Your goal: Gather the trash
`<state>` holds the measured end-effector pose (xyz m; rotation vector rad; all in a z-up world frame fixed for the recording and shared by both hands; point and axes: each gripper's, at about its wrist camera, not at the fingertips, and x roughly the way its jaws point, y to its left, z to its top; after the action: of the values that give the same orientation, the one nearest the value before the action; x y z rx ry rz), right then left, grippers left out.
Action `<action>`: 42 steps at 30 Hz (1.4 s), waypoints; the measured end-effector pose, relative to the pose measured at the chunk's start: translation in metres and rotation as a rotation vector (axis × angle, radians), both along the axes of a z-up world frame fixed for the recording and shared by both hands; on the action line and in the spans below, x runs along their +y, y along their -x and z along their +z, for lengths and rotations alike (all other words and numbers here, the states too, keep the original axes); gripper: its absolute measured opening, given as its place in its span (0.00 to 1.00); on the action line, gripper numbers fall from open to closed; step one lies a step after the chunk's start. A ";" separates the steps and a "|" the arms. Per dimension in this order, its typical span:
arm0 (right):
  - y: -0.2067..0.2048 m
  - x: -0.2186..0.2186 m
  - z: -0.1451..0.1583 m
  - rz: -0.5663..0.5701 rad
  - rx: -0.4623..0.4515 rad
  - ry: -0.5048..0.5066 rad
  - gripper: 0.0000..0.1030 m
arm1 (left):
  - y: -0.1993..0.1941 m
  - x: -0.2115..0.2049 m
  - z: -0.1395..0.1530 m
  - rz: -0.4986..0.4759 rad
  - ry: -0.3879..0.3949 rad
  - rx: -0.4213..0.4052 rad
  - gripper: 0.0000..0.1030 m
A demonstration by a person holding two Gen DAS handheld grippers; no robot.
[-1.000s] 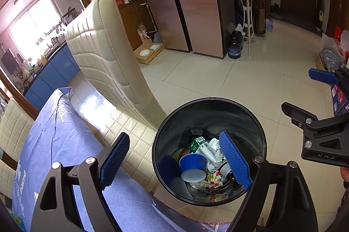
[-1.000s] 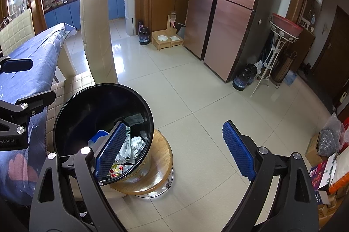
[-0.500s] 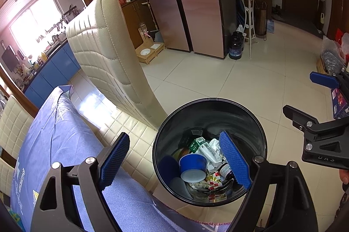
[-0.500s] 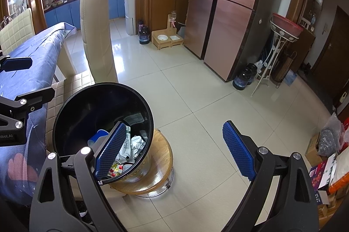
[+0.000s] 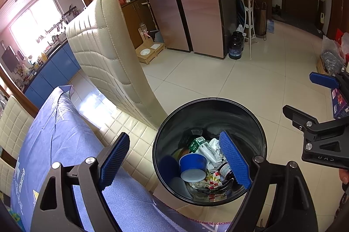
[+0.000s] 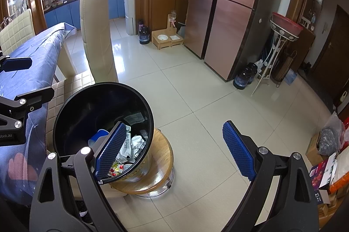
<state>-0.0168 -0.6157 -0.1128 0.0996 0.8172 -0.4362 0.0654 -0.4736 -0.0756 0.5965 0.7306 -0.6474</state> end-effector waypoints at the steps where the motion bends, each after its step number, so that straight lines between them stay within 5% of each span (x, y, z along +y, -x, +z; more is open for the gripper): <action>1: 0.000 0.000 0.000 0.000 0.000 0.001 0.87 | 0.000 0.000 0.001 0.000 0.000 0.000 0.80; 31: 0.000 0.005 -0.001 0.000 -0.004 -0.009 0.87 | 0.000 0.008 0.005 -0.027 0.046 0.070 0.80; 42: 0.004 0.014 0.006 0.008 -0.018 0.003 0.91 | 0.006 0.009 0.001 -0.030 -0.013 0.067 0.82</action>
<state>-0.0207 -0.6017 -0.1072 0.0969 0.7990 -0.4286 0.0595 -0.4644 -0.0742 0.6012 0.7903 -0.6939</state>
